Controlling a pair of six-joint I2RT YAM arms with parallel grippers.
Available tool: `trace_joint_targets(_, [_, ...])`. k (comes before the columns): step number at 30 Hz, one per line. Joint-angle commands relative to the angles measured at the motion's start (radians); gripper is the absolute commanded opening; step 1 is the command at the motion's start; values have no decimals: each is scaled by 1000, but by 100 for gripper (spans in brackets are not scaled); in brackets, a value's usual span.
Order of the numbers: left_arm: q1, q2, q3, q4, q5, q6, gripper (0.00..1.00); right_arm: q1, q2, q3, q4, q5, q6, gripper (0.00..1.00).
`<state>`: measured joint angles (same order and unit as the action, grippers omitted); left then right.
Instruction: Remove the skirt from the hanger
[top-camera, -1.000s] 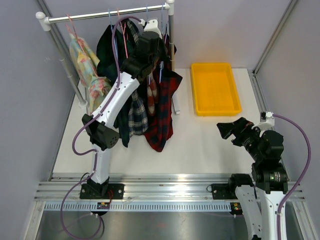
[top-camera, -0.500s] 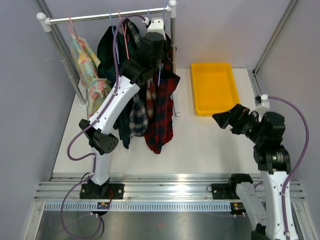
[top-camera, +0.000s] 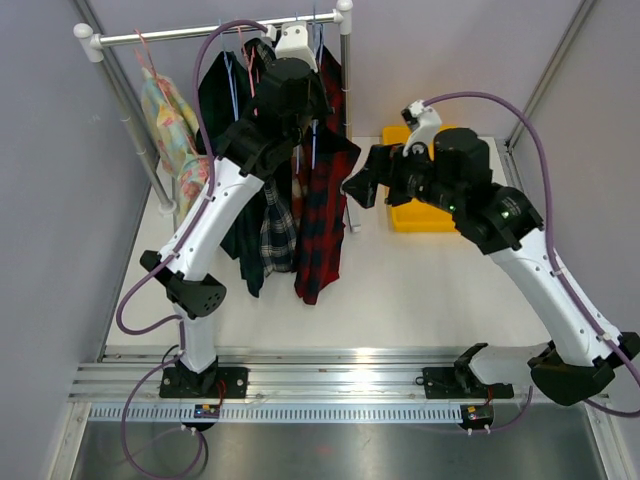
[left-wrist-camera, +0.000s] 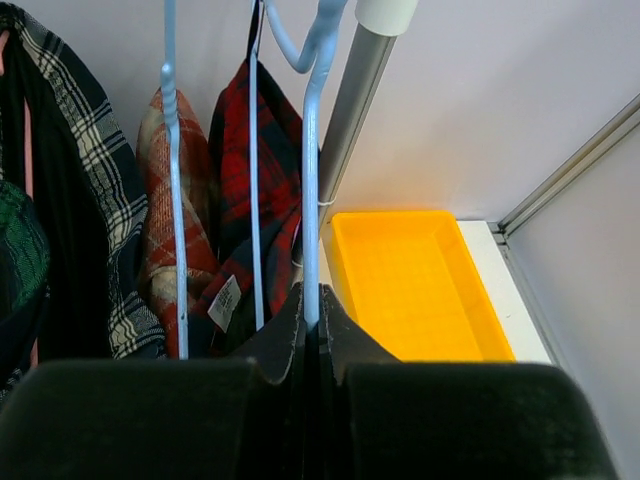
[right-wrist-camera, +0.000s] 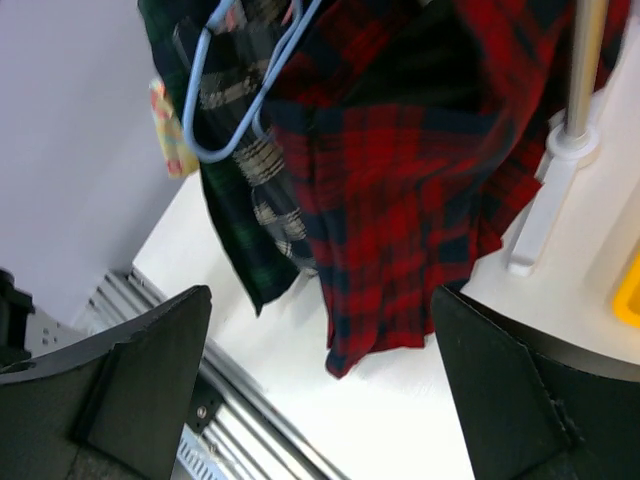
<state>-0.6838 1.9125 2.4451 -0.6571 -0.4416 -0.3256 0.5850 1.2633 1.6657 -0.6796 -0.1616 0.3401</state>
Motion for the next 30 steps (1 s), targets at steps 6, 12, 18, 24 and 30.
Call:
trace_joint_targets(6, [-5, -56, 2, 182, 23, -121, 0, 203, 65, -9, 41, 273, 4, 100])
trace_joint_targets(12, [-8, -99, -38, 157, 70, -170, 0, 243, 120, -46, 153, 326, 8, 99])
trace_joint_targets(18, [-8, -181, -100, 154, 138, -194, 0, 243, 166, -95, 278, 398, -18, 88])
trace_joint_targets(24, [-8, -260, -159, 151, 190, -253, 0, 248, 194, -153, 370, 439, -30, 25])
trace_joint_targets(30, [-8, -314, -253, 198, 204, -291, 0, 297, 128, -227, 442, 467, -33, 0])
